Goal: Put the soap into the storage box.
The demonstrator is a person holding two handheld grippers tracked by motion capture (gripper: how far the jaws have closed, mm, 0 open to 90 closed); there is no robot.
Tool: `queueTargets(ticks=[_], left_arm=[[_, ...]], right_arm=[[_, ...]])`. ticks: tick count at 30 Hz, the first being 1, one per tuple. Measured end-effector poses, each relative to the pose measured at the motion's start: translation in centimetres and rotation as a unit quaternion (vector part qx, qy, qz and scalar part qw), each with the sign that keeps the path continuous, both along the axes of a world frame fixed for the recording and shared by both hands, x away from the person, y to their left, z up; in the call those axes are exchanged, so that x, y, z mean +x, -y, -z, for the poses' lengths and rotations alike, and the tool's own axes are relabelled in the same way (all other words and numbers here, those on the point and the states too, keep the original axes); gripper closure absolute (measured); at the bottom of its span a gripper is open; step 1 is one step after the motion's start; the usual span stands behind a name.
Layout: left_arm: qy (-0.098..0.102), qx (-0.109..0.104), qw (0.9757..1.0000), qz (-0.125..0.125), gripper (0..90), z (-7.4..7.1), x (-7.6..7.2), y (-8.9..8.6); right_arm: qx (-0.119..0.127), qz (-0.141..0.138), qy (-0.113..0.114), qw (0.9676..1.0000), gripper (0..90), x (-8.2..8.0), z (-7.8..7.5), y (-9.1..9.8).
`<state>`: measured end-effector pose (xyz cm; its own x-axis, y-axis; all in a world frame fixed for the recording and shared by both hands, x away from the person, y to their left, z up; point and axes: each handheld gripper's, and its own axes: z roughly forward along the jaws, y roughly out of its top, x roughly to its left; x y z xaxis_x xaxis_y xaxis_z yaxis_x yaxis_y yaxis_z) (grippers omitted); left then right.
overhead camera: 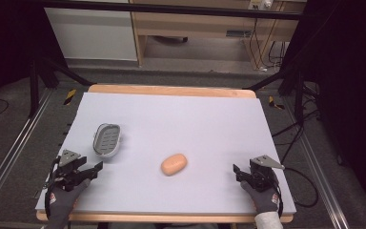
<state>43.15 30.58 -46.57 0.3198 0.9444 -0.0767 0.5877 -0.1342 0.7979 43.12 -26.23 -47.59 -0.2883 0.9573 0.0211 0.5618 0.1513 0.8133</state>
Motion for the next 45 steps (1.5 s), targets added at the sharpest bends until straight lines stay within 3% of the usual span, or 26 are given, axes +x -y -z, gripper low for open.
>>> queueTargets(ticks=[23, 45], left_arm=[[0.001, 0.0, 0.9997, 0.023, 30.1, -0.5, -0.2, 1.6], [0.01, -0.004, 0.9977, 0.067, 28.5, -1.5, -0.3, 4.8]], right_arm=[[-0.004, -0.005, 0.001, 1.0, 30.4, -0.2, 0.0, -0.2], [-0.006, -0.004, 0.005, 1.0, 30.1, -0.2, -0.2, -0.3]])
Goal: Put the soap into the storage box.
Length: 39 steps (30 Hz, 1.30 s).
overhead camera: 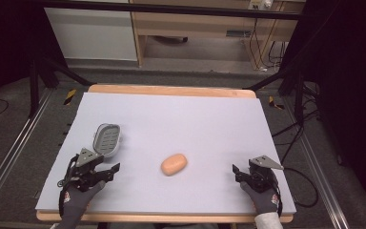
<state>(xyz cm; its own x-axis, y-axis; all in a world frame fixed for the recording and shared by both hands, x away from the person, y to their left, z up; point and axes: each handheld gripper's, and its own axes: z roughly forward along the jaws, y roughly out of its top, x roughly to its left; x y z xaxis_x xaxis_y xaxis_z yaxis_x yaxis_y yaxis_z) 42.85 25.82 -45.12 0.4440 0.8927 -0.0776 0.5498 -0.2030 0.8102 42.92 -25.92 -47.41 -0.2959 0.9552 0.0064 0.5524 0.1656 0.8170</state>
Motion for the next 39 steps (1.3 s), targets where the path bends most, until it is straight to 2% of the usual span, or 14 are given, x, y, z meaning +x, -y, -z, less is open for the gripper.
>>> queueTargets(ticks=[16, 22, 27, 31, 37, 39], left_arm=[[0.003, 0.01, 0.9995, 0.029, 27.8, -0.7, 0.5, 1.9], [0.008, 0.01, 0.9992, 0.038, 27.5, -1.3, 0.7, 2.2], [0.009, 0.005, 0.9991, 0.042, 27.1, -1.8, 0.9, 2.7], [0.01, 0.002, 0.9988, 0.048, 26.8, -2.0, 1.1, 3.5], [0.009, 0.0, 0.9982, 0.06, 26.4, -2.2, 1.6, 5.0], [0.009, -0.002, 0.9979, 0.065, 26.3, -2.2, 1.7, 5.6]], right_arm=[[0.003, 0.01, 0.0, 0.9999, 30.0, 0.3, -0.1, 0.2], [0.008, 0.012, -0.006, 0.9999, 30.1, 0.7, -0.2, 0.2], [0.001, 0.007, 0.0, 1.0, 30.3, 1.0, -0.5, -0.2], [0.004, 0.005, -0.001, 1.0, 30.3, 1.2, -0.7, -0.5], [-0.006, -0.002, 0.0, 1.0, 30.3, 1.4, -0.6, -0.9], [0.0, -0.003, -0.003, 1.0, 30.3, 1.3, -0.7, -1.0]])
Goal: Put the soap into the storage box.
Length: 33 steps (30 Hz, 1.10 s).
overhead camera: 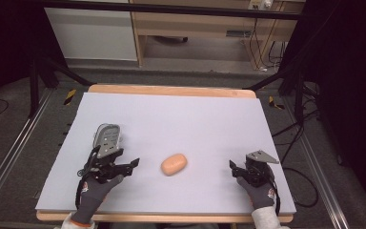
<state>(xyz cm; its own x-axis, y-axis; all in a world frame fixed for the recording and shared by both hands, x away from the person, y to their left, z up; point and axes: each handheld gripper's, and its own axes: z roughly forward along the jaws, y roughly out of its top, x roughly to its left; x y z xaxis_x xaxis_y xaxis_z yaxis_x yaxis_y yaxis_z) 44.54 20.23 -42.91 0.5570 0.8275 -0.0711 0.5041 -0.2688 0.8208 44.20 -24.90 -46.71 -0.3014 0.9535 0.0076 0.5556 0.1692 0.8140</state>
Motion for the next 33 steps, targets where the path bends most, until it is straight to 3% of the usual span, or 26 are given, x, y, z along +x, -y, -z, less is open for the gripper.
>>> queueTargets(ticks=[33], left_arm=[[-0.007, 0.012, 0.9981, 0.06, 24.6, -0.5, 1.2, 6.6]], right_arm=[[0.007, -0.004, -0.001, 1.0, 31.1, -0.4, -0.1, 0.4]])
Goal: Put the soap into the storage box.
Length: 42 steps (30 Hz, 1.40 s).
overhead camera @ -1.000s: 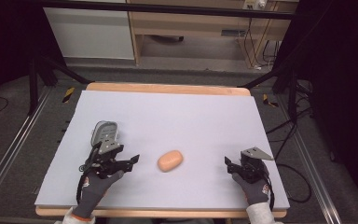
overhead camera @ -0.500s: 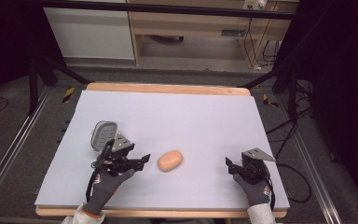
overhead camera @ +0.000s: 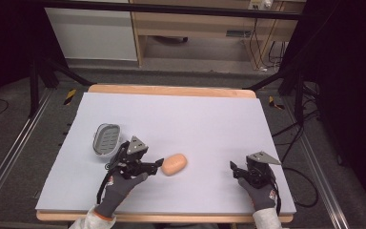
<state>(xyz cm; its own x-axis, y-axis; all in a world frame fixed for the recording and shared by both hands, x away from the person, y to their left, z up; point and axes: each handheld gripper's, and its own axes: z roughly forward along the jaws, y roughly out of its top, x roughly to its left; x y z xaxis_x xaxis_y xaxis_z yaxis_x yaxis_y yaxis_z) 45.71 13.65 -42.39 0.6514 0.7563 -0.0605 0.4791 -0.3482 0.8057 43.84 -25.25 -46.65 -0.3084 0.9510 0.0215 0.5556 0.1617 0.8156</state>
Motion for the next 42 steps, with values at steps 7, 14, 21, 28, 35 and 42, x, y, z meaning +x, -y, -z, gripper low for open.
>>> queueTargets(ticks=[7, 14, 21, 28, 35, 42], left_arm=[[-0.002, 0.003, 1.0, 0.009, 24.6, 0.1, 0.2, 1.1], [-0.006, 0.01, 0.9998, 0.017, 24.3, 0.4, 0.5, 2.0], [-0.012, 0.023, 0.9993, 0.028, 23.7, 0.8, 0.8, 3.1], [-0.022, 0.035, 0.9984, 0.039, 22.5, 1.5, 1.1, 4.1], [-0.033, 0.048, 0.997, 0.051, 20.9, 2.1, 1.3, 5.0], [-0.044, 0.067, 0.9949, 0.061, 19.8, 3.0, 1.6, 6.0]], right_arm=[[0.0, -0.002, -0.001, 1.0, 31.8, 0.0, 0.0, 0.0], [0.003, -0.002, -0.003, 1.0, 32.2, 0.0, 0.0, -0.1], [0.002, -0.004, -0.002, 1.0, 32.6, 0.0, 0.0, 0.0], [0.004, -0.005, -0.004, 1.0, 33.0, 0.1, 0.0, 0.0], [0.005, -0.006, -0.004, 1.0, 33.1, 0.1, 0.0, 0.0], [0.003, -0.008, -0.006, 0.9999, 33.3, 0.1, 0.0, 0.0]])
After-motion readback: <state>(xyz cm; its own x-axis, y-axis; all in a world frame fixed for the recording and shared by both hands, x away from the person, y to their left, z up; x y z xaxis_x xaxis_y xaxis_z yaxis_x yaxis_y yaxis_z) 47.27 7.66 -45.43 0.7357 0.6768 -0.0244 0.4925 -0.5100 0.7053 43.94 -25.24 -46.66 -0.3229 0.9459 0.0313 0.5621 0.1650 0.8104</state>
